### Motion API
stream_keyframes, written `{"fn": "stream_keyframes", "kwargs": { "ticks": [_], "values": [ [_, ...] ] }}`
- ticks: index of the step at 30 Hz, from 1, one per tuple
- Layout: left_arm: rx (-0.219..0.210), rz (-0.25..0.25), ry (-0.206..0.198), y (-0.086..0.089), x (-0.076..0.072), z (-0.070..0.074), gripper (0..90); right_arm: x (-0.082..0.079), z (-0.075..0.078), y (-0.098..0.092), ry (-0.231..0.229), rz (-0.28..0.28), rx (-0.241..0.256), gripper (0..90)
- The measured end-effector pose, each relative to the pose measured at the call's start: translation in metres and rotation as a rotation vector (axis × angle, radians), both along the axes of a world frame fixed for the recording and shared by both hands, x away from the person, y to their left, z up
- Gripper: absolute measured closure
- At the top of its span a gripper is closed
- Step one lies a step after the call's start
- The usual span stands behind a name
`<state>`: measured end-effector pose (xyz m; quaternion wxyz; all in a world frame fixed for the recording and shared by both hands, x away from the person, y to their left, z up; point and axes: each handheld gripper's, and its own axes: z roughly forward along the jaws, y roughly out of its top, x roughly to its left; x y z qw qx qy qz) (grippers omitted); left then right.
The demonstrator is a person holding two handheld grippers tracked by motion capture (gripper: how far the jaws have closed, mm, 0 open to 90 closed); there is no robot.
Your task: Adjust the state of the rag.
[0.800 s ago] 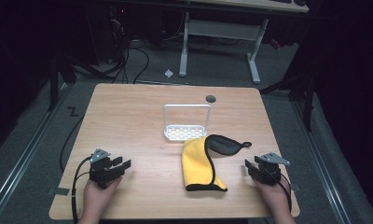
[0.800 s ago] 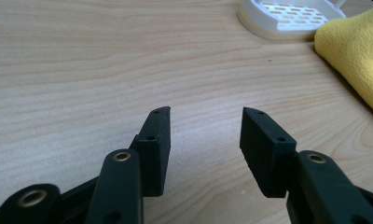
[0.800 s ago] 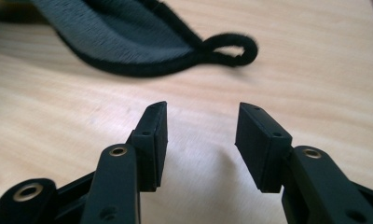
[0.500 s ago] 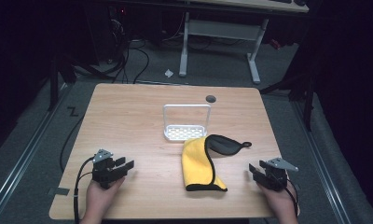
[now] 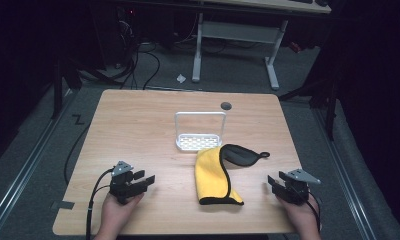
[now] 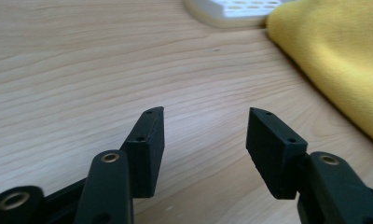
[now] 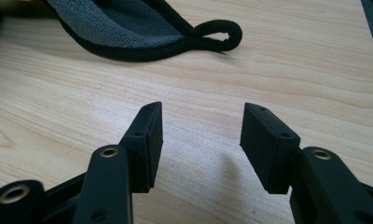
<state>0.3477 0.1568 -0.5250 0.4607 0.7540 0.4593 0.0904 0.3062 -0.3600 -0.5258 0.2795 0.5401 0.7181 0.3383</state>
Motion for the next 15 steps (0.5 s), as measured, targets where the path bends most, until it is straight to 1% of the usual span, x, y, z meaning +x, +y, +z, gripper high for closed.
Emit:
{"fn": "stream_keyframes", "kwargs": {
  "ticks": [1, 3, 5, 8, 10, 12, 14, 15],
  "values": [
    [-0.009, -0.014, -0.01, -0.005, -0.001, 0.002, 46.0, 0.0, 0.0, 0.0, -0.001, 0.002, 0.001, 49.6],
    [-0.02, -0.042, -0.016, -0.016, -0.003, 0.006, 44.6, 0.0, 0.0, 0.0, 0.002, 0.001, 0.006, 49.7],
    [-0.03, -0.086, -0.022, -0.032, -0.004, 0.011, 43.8, 0.0, -0.001, 0.0, 0.004, 0.003, 0.006, 49.8],
    [-0.035, -0.133, -0.019, -0.051, -0.004, 0.014, 41.9, 0.0, 0.0, 0.0, -0.001, 0.012, 0.001, 49.8],
    [-0.037, -0.162, -0.026, -0.064, -0.003, 0.017, 41.0, 0.0, 0.0, 0.001, -0.002, 0.02, -0.001, 49.8],
    [-0.032, -0.185, -0.044, -0.078, 0.0, 0.02, 40.5, 0.0, 0.0, 0.003, 0.0, 0.022, 0.0, 49.8],
    [-0.03, -0.2, -0.056, -0.088, 0.003, 0.022, 40.0, 0.0, -0.001, 0.004, 0.001, 0.03, -0.003, 49.8],
    [-0.021, -0.207, -0.063, -0.095, 0.007, 0.024, 39.5, 0.0, -0.001, 0.004, 0.003, 0.033, -0.004, 49.8]
  ]
}}
